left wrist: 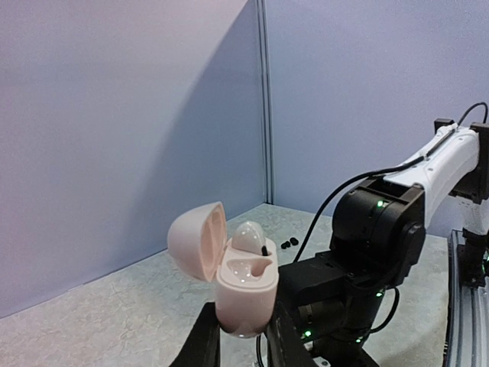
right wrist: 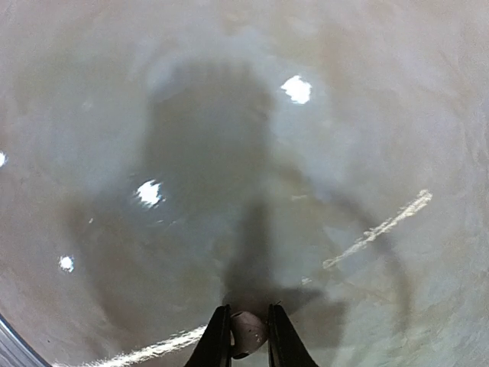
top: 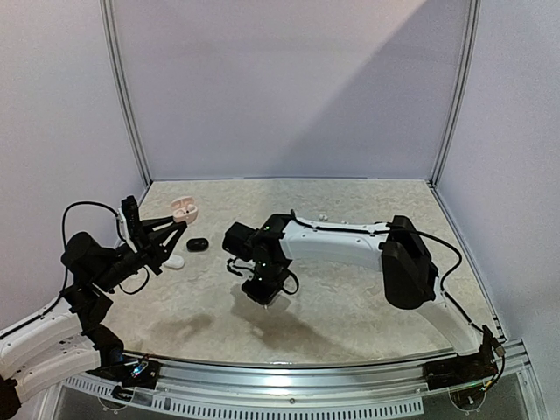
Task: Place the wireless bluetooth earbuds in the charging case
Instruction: Pick up the left earbud from the center of the board.
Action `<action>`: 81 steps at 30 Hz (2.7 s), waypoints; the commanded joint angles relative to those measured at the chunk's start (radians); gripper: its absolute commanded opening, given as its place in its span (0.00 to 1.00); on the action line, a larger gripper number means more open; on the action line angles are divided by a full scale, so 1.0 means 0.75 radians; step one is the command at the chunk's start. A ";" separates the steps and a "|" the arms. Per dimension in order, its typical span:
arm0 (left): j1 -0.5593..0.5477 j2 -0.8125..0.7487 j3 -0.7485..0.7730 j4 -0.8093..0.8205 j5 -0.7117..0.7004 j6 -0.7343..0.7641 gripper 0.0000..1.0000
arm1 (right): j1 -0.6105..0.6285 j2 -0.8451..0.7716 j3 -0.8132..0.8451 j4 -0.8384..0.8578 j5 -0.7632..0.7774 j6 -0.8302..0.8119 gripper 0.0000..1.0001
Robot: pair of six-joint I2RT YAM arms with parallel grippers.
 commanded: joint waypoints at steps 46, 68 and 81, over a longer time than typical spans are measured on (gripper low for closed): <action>0.011 -0.004 -0.016 0.016 0.040 0.028 0.00 | 0.010 0.085 0.156 -0.251 -0.054 0.029 0.40; 0.011 -0.004 -0.014 0.011 0.041 0.028 0.00 | 0.012 0.056 0.133 -0.216 -0.108 -0.020 0.44; 0.011 -0.010 -0.012 0.006 0.041 0.030 0.00 | -0.003 0.112 0.156 -0.175 -0.108 -0.004 0.33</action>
